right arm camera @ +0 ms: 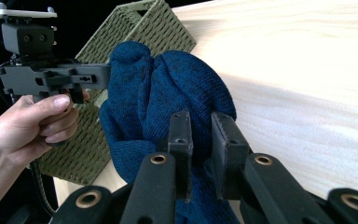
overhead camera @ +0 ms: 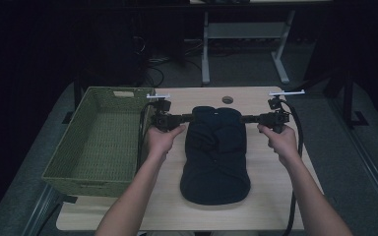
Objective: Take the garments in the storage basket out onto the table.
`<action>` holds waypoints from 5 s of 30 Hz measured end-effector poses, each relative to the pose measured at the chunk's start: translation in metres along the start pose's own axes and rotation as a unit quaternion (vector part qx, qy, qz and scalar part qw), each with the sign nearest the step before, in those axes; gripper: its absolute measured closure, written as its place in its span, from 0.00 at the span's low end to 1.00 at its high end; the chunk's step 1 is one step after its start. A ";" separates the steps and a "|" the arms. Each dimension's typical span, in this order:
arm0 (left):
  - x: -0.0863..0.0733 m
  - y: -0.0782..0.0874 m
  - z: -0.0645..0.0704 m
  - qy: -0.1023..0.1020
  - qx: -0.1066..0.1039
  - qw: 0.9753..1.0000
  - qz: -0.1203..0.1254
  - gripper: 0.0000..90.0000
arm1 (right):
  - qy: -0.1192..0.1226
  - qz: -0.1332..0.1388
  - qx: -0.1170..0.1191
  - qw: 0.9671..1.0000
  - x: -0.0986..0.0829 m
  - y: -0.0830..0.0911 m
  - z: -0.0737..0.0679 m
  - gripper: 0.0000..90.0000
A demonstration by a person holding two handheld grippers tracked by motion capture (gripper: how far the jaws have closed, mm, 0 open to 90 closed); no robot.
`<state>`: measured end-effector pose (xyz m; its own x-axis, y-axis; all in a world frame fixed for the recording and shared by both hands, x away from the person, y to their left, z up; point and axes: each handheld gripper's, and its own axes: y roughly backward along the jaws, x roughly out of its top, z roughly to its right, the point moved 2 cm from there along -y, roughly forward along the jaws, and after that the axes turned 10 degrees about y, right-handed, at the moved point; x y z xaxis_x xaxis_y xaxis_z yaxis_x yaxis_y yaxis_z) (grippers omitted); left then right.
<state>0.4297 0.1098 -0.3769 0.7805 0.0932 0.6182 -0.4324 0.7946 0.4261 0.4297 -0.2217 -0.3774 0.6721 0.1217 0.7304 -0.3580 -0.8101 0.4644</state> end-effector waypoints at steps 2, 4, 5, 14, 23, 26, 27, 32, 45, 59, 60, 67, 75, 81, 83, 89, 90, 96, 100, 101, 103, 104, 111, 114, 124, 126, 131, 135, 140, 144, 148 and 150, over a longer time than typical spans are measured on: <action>-0.005 0.000 -0.001 -0.001 0.000 1.000 0.000 0.92 | 0.000 0.000 -0.001 1.000 -0.003 0.000 -0.001 0.87; -0.008 0.000 -0.002 0.001 0.000 1.000 -0.002 0.92 | 0.001 -0.001 0.000 1.000 -0.008 0.000 -0.002 0.87; -0.010 0.000 -0.002 0.001 0.000 1.000 -0.002 0.92 | 0.001 -0.001 0.001 1.000 -0.010 0.000 -0.002 0.87; -0.019 -0.003 -0.004 -0.003 0.003 1.000 -0.008 0.92 | 0.002 -0.002 0.002 1.000 -0.022 -0.002 -0.002 0.87; -0.033 0.002 -0.002 -0.012 -0.005 1.000 -0.006 0.91 | 0.017 0.000 0.006 1.000 -0.034 0.000 -0.009 0.87; -0.040 0.006 -0.001 -0.017 -0.009 1.000 -0.007 0.91 | 0.022 -0.001 0.008 1.000 -0.040 0.002 -0.012 0.86; -0.042 0.006 0.000 -0.019 -0.009 1.000 -0.007 0.91 | 0.026 -0.002 0.008 1.000 -0.042 0.002 -0.013 0.86; -0.053 0.010 0.002 -0.030 -0.012 0.999 -0.007 0.91 | 0.037 -0.002 0.010 0.999 -0.055 0.004 -0.019 0.86; -0.091 0.031 0.010 -0.044 -0.038 0.998 -0.019 0.91 | 0.059 -0.009 0.033 0.998 -0.090 0.015 -0.041 0.86; -0.137 0.047 0.012 -0.027 -0.052 0.997 -0.059 0.91 | 0.059 -0.035 0.058 0.996 -0.131 0.019 -0.060 0.86; -0.139 0.048 0.012 -0.027 -0.051 0.996 -0.062 0.91 | 0.058 -0.037 0.061 0.996 -0.134 0.019 -0.060 0.86; -0.156 0.052 0.010 -0.026 -0.050 0.995 -0.087 0.91 | 0.050 -0.048 0.072 0.995 -0.153 0.018 -0.065 0.86; -0.172 0.055 0.002 -0.010 -0.056 0.993 -0.103 0.91 | 0.043 -0.064 0.089 0.993 -0.161 0.017 -0.067 0.82; -0.175 0.060 0.000 -0.016 -0.055 0.993 -0.106 0.91 | 0.055 -0.045 0.087 0.994 -0.135 0.019 -0.073 0.81; -0.176 0.061 -0.002 -0.015 -0.053 0.993 -0.108 0.91 | 0.059 -0.043 0.086 0.994 -0.126 0.017 -0.074 0.81; -0.176 0.062 -0.004 -0.014 -0.056 0.993 -0.107 0.91 | 0.057 -0.032 0.098 0.993 -0.109 0.011 -0.073 0.81; -0.176 0.062 -0.004 -0.014 -0.056 0.993 -0.107 0.91 | 0.056 -0.034 0.097 0.993 -0.108 0.010 -0.073 0.81; -0.177 0.061 -0.002 -0.021 -0.061 0.991 -0.114 0.91 | 0.050 -0.035 0.098 0.993 -0.107 0.016 -0.072 0.80; -0.179 0.060 0.002 -0.024 -0.065 0.991 -0.116 0.91 | 0.046 -0.034 0.088 0.995 -0.105 0.020 -0.068 0.81; -0.179 0.060 0.003 -0.028 -0.064 0.991 -0.117 0.91 | 0.044 -0.037 0.086 0.995 -0.104 0.019 -0.067 0.82; -0.179 0.061 0.004 -0.026 -0.066 0.991 -0.117 0.91 | 0.043 -0.046 0.078 0.995 -0.103 0.013 -0.064 0.83; -0.179 0.061 0.005 -0.027 -0.066 0.990 -0.117 0.91 | 0.041 -0.053 0.075 0.995 -0.103 0.009 -0.063 0.84; -0.173 0.068 0.010 -0.027 -0.080 0.990 -0.113 0.89 | 0.042 -0.099 0.082 0.991 -0.111 -0.013 -0.064 0.89; -0.169 0.071 0.017 -0.028 -0.085 0.990 -0.113 0.86 | 0.043 -0.116 0.091 0.988 -0.120 -0.018 -0.067 0.89; -0.152 0.084 0.029 -0.037 -0.090 0.991 -0.094 0.85 | 0.037 -0.140 0.102 0.984 -0.139 -0.019 -0.069 0.88; -0.151 0.081 0.028 -0.033 -0.085 0.991 -0.095 0.85 | 0.038 -0.146 0.105 0.983 -0.142 -0.020 -0.072 0.88; -0.156 0.066 0.026 -0.029 -0.077 0.990 -0.115 0.84 | 0.053 -0.151 0.117 0.980 -0.145 -0.019 -0.083 0.88; -0.162 0.054 0.026 -0.030 -0.073 0.988 -0.132 0.84 | 0.065 -0.160 0.122 0.977 -0.147 -0.018 -0.089 0.88; -0.169 0.047 0.026 -0.031 -0.066 0.986 -0.148 0.84 | 0.077 -0.185 0.131 0.971 -0.155 -0.022 -0.095 0.89; -0.178 0.042 0.026 -0.040 -0.051 0.982 -0.179 0.83 | 0.083 -0.207 0.134 0.966 -0.163 -0.028 -0.098 0.89; -0.186 0.036 0.022 -0.041 -0.036 0.979 -0.196 0.82 | 0.083 -0.228 0.131 0.961 -0.170 -0.035 -0.098 0.89; -0.189 0.034 0.021 -0.049 -0.028 0.978 -0.201 0.82 | 0.081 -0.234 0.132 0.960 -0.173 -0.037 -0.098 0.89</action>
<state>0.2584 0.1061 -0.4650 0.8344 -0.2884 0.4697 -0.0721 0.7877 0.6118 0.2635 -0.1570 -0.4715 0.6023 0.5773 0.5513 0.1491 -0.7599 0.6327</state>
